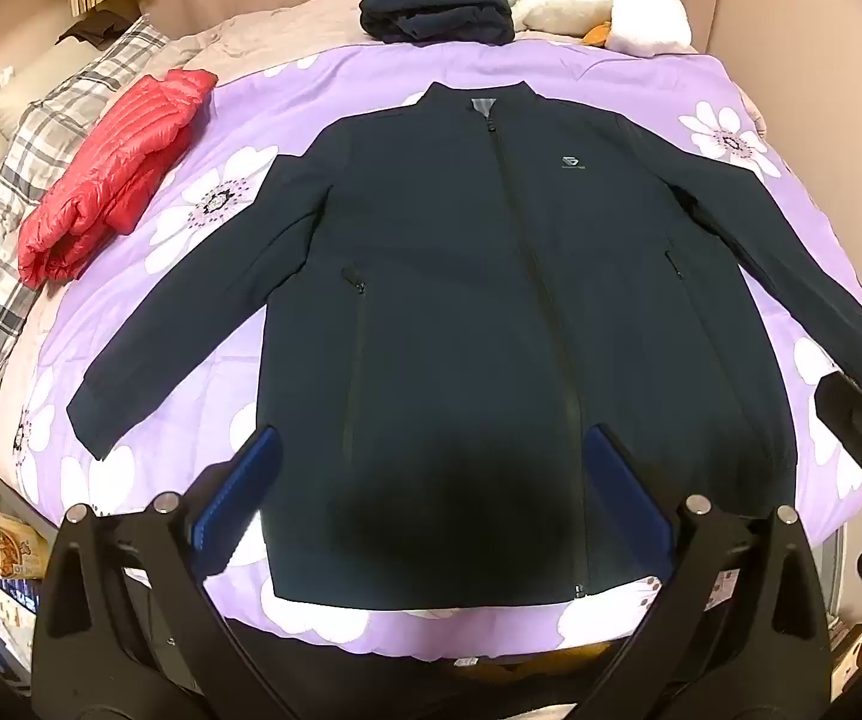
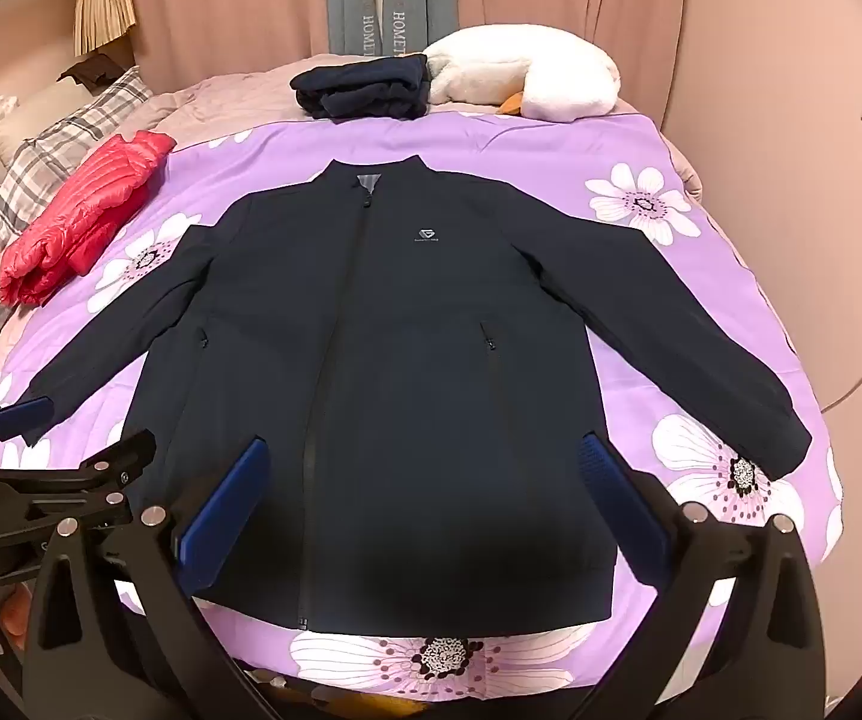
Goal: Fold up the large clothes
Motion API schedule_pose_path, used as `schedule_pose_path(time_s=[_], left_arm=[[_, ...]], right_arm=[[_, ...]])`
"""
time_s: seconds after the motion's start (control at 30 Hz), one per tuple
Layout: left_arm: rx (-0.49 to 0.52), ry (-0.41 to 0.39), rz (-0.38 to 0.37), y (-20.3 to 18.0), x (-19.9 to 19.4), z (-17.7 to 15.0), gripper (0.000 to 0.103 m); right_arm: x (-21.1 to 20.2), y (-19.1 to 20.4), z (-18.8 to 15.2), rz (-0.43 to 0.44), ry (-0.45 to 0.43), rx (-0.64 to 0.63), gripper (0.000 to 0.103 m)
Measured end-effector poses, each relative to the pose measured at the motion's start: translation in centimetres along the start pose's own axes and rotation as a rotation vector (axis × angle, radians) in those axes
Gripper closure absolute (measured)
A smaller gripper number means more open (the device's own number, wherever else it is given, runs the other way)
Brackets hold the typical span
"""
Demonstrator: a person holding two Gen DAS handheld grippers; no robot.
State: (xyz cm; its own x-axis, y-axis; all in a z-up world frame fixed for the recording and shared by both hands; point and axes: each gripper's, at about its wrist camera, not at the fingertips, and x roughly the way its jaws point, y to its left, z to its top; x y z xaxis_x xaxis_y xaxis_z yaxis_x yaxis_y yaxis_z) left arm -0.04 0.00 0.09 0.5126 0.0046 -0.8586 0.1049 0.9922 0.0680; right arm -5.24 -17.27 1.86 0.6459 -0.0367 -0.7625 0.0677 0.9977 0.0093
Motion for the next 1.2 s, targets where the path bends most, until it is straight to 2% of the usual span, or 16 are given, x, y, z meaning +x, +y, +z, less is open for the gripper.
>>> schedule_pose_path(time_s=[1.2], left_arm=[[0.004, -0.001, 0.005, -0.43, 0.0, -0.14, 0.002]], right_arm=[[0.62, 0.21, -0.63, 0.003, 0.013, 0.0, 0.001]])
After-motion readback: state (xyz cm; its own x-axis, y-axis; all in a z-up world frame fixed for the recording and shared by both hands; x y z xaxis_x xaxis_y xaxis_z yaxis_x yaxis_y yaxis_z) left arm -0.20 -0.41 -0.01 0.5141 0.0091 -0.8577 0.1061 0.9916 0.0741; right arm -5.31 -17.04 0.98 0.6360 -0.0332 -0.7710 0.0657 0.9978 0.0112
